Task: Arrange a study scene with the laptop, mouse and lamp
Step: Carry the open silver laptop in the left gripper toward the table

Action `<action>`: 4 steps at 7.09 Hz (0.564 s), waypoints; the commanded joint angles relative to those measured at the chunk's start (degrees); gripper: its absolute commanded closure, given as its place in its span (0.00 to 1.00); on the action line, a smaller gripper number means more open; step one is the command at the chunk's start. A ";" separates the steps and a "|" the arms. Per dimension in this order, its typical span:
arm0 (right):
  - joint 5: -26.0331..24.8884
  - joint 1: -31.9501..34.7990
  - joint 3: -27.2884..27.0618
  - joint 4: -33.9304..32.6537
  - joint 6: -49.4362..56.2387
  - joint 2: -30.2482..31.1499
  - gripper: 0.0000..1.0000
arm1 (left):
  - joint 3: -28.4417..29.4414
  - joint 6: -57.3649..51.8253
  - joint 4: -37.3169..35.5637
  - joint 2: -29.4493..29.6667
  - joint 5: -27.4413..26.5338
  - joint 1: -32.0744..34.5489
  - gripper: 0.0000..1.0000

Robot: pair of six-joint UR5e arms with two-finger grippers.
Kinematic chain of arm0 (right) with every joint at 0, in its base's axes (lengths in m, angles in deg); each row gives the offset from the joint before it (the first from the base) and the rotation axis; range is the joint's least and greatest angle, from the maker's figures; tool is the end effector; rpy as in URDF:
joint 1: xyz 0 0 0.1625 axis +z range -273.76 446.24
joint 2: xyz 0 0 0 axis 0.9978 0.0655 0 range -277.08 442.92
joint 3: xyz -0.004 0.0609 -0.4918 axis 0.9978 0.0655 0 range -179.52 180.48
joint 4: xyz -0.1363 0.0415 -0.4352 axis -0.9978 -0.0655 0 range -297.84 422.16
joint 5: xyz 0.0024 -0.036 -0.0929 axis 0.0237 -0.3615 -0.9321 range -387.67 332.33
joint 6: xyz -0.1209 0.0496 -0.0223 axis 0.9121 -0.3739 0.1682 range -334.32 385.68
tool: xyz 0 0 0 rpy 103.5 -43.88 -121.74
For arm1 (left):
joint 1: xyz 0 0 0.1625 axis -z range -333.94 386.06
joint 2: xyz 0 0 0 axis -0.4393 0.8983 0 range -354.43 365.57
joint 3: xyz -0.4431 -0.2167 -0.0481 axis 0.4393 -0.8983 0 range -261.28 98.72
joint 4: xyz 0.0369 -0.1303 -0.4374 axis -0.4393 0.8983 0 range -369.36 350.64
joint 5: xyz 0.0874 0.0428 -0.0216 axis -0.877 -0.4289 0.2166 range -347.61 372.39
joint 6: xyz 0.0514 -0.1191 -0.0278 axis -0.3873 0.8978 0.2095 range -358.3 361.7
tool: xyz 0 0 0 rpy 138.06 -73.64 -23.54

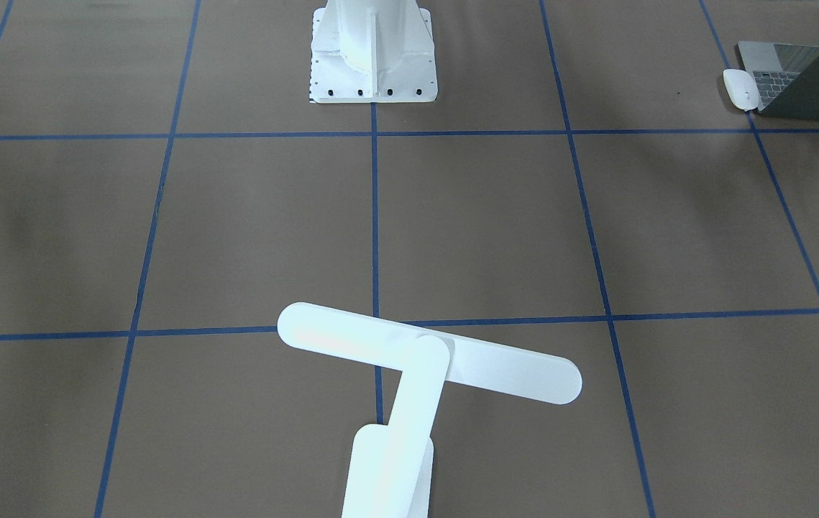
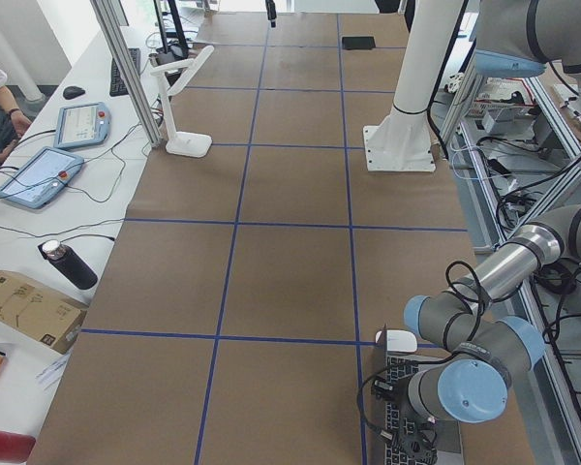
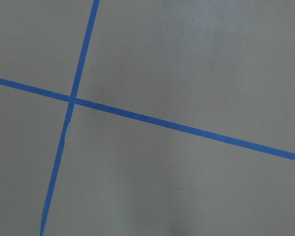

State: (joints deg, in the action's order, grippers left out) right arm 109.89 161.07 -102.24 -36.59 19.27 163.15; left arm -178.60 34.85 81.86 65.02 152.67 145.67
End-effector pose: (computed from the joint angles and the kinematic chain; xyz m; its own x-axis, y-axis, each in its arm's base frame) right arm -0.1247 -0.5951 0.5465 0.6300 -0.2388 0.7390 0.1850 0.9703 0.1559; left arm -0.1315 -0.1683 0.8780 0.0954 -0.9150 -0.3920 0.6095 0.3651 -0.7037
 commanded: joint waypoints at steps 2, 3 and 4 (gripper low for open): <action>-0.19 -0.82 0.15 -0.03 -0.17 0.02 0.01 | -6.09 0.34 -5.06 1.98 0.70 -0.08 1.00; -0.10 -0.99 0.67 0.05 -0.52 -0.07 0.01 | -9.43 -0.18 -8.92 2.08 0.62 -0.08 1.00; -0.19 -1.26 1.11 0.05 -0.61 -0.42 0.01 | -10.25 -0.19 -9.22 2.95 0.61 -0.08 1.00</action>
State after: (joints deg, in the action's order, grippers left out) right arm 109.75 160.12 -101.64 -36.57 18.85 163.03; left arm -186.70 34.84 74.57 67.18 153.28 145.59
